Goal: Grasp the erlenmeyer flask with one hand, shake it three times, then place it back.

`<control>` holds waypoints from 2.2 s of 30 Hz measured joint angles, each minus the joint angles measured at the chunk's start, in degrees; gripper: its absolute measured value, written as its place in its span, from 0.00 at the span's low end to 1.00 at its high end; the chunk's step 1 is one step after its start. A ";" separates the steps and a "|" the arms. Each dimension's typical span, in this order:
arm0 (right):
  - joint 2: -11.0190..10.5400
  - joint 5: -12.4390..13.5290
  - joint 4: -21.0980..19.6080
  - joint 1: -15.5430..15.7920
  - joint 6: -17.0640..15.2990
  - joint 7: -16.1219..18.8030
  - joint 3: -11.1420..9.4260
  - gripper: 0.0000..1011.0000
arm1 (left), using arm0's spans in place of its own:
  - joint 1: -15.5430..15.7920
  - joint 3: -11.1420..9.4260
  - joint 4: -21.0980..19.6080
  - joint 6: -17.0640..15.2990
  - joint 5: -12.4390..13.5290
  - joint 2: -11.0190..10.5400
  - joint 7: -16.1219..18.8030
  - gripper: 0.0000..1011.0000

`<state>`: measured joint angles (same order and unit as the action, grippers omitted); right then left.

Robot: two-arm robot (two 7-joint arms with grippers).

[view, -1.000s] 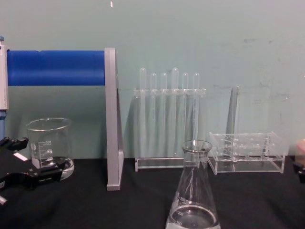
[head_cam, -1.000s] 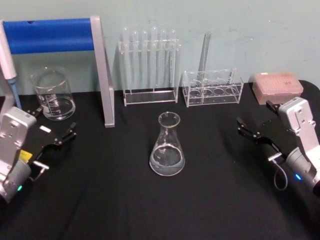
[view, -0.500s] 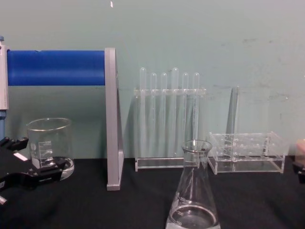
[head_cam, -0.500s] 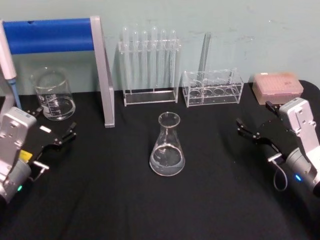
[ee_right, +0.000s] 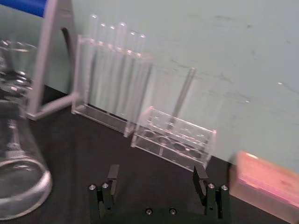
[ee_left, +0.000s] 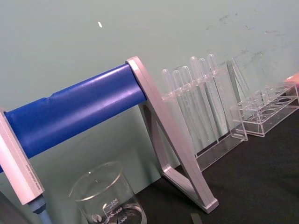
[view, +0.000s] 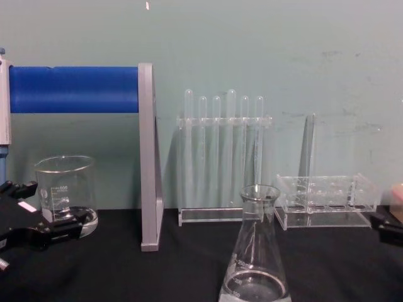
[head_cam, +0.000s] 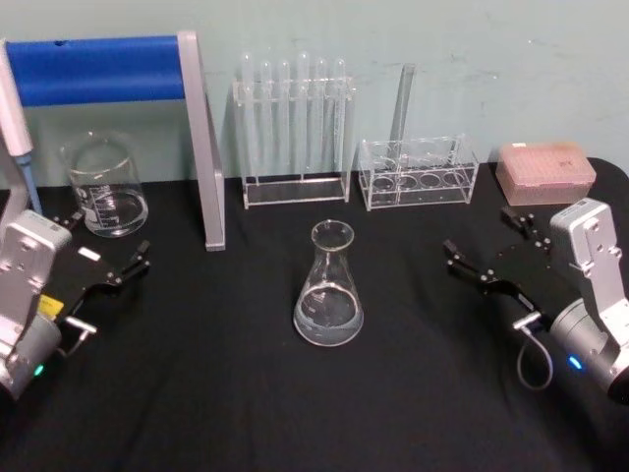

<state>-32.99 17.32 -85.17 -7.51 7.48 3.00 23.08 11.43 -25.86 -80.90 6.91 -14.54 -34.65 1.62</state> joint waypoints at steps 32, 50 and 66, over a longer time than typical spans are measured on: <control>6.29 5.02 -2.41 0.72 -1.68 13.54 0.69 0.99 | 0.00 0.00 0.00 0.00 0.00 0.00 0.00 0.99; 9.69 3.78 0.55 -2.14 -2.34 18.79 1.27 0.99 | 0.00 0.00 0.00 0.00 0.00 0.00 0.00 0.99; 12.94 1.54 4.23 -5.46 -3.06 21.74 1.53 0.99 | 0.00 0.00 0.00 0.00 -0.01 0.00 0.00 0.99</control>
<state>-20.05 18.87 -80.94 -12.97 4.42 24.74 24.61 11.43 -25.86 -80.90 6.91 -14.55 -34.65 1.62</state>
